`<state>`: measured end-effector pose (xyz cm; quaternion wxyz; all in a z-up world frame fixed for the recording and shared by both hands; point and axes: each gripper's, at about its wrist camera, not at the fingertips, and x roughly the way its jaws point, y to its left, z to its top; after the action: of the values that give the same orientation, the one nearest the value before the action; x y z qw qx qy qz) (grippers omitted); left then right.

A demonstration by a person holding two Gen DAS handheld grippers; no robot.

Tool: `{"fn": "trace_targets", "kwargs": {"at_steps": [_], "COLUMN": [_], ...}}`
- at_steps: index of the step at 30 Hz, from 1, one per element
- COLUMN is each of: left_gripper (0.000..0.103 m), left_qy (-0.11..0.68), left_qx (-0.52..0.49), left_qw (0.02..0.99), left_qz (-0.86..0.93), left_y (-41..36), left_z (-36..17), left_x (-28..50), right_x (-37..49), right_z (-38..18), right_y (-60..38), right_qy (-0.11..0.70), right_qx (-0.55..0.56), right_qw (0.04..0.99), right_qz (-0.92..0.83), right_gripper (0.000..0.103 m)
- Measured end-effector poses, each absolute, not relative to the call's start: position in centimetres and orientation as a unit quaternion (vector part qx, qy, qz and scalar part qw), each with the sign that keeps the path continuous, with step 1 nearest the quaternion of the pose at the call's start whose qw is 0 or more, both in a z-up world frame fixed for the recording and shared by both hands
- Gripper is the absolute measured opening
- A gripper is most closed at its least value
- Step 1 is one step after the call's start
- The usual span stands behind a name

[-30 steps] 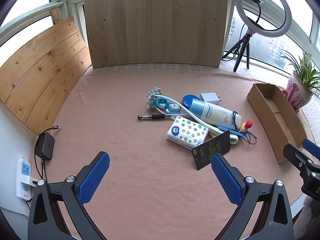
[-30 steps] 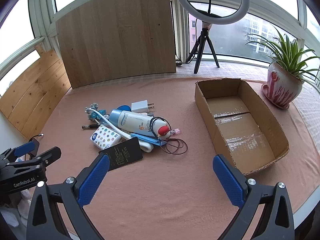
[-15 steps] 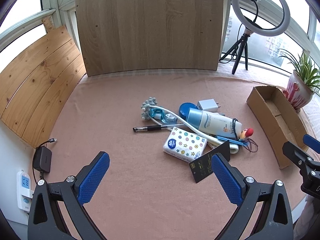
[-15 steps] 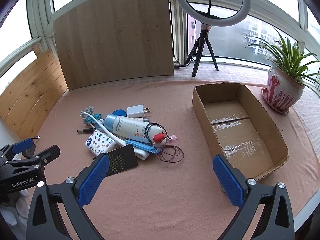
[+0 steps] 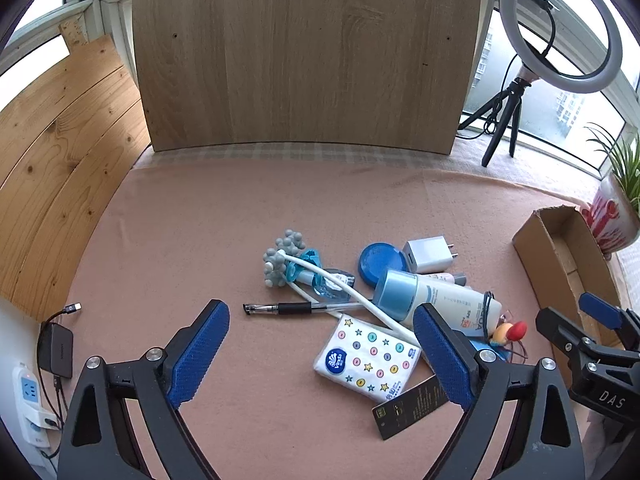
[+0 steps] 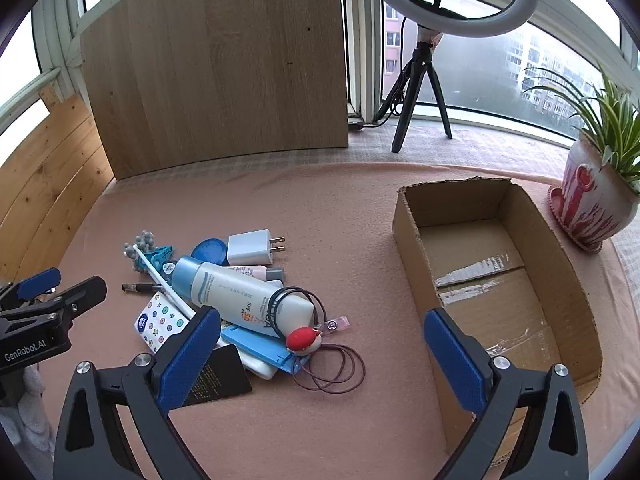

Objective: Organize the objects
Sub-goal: 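Move the right gripper down onto the white AQUA sunscreen bottle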

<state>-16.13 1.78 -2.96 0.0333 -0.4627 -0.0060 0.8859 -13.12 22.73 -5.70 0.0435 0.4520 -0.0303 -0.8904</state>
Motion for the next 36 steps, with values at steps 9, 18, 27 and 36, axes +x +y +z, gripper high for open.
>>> {"fn": "trace_targets", "kwargs": {"at_steps": [9,18,27,36], "left_gripper": [0.077,0.073,0.065,0.065], "left_qy": [-0.025,-0.003,0.013,0.04], "left_qx": [-0.498,-0.525,-0.56,-0.561], "left_qw": [0.042,0.047,0.072,0.091], "left_qz": [0.866,0.85,0.825,0.822], "left_y": [3.4,6.1,7.2,6.2], "left_z": [-5.5,-8.4,-11.2,-12.1], "left_x": [-21.3,-25.1,-25.3,-21.3], "right_x": [-17.8,-21.7,-22.0,-18.9], "right_z": [-8.2,-11.9,-13.8,-14.9], "right_y": [21.8,22.8,22.0,21.3], "right_qy": [-0.083,-0.147,-0.164,-0.185], "right_qx": [0.511,0.565,0.595,0.62], "right_qw": [0.094,0.096,0.142,0.189], "right_qz": [-0.851,-0.806,-0.774,-0.738], "right_gripper": [0.069,0.066,0.058,0.046]}}
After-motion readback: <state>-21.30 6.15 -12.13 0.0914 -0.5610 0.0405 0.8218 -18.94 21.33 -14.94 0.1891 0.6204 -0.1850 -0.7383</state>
